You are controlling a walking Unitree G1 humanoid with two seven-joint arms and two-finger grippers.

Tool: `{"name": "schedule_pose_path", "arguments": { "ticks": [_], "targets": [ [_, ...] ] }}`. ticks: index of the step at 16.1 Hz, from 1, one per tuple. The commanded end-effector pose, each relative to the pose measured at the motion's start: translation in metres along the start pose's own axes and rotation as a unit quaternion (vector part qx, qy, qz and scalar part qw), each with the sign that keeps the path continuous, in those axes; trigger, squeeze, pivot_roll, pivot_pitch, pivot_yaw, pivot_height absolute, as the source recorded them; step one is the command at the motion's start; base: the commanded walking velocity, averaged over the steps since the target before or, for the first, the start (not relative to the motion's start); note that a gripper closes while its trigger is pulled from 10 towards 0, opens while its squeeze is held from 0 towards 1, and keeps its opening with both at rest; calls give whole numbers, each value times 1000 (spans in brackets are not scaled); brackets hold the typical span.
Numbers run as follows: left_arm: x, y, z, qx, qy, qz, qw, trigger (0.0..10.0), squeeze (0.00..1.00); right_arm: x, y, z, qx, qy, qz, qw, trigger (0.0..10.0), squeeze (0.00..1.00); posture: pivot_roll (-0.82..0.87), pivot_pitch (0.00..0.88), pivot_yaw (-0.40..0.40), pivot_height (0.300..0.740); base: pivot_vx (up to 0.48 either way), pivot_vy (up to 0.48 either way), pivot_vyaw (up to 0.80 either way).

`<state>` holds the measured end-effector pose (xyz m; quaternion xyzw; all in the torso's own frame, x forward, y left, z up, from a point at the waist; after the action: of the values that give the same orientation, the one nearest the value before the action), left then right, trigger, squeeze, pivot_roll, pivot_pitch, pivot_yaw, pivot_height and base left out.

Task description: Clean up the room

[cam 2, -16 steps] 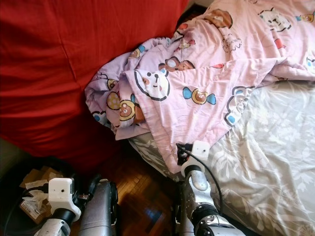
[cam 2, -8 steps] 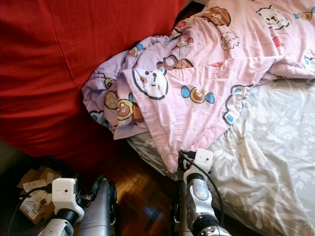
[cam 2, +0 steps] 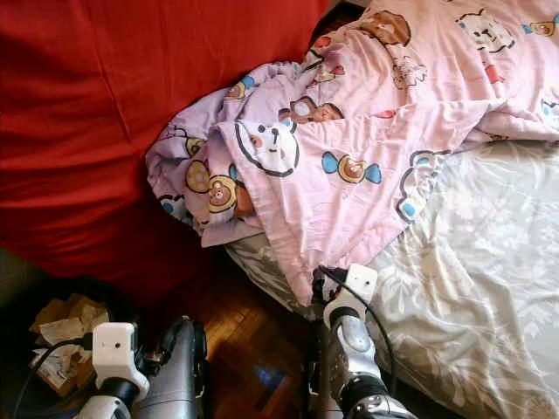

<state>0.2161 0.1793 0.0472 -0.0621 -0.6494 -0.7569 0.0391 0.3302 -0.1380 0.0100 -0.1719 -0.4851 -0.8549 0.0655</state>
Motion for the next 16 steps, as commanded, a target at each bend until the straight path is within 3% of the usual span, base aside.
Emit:
{"name": "schedule_pose_path", "arguments": {
  "ticks": [1,4,7,16],
  "targets": [
    [7,-6,0,0,3,16,1000,10000,0,4,-15,-10,-27,-21,33,999,10000,0,146,371,-2,575,0,0,0],
    [13,-7,2,-3,3,21,1000,10000,0,4,-21,-9,-72,-14,64,995,10000,0,155,389,3,575,0,0,0],
    [18,-8,4,-6,4,26,1000,10000,0,3,-23,3,-120,38,88,988,10000,0,162,404,5,575,0,0,0],
    [29,-12,7,-10,8,42,999,10000,0,9,-32,25,-165,159,129,965,10000,0,172,432,13,575,0,0,0]
  ]
}}
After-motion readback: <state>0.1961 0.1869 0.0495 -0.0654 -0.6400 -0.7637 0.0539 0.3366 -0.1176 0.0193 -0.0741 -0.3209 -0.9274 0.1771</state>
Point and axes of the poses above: a point about 5 cm out from each wrist's last joint towards the gripper, its own x axis pointing back from the gripper into the wrist, its own y axis along the axis of the wrist's last joint, z = x × y, the point moved 2 cm from there along -x, pointing out of the wrist towards the gripper, and after that the axes turned 10 degrees about -x, right-handed, at the moved point
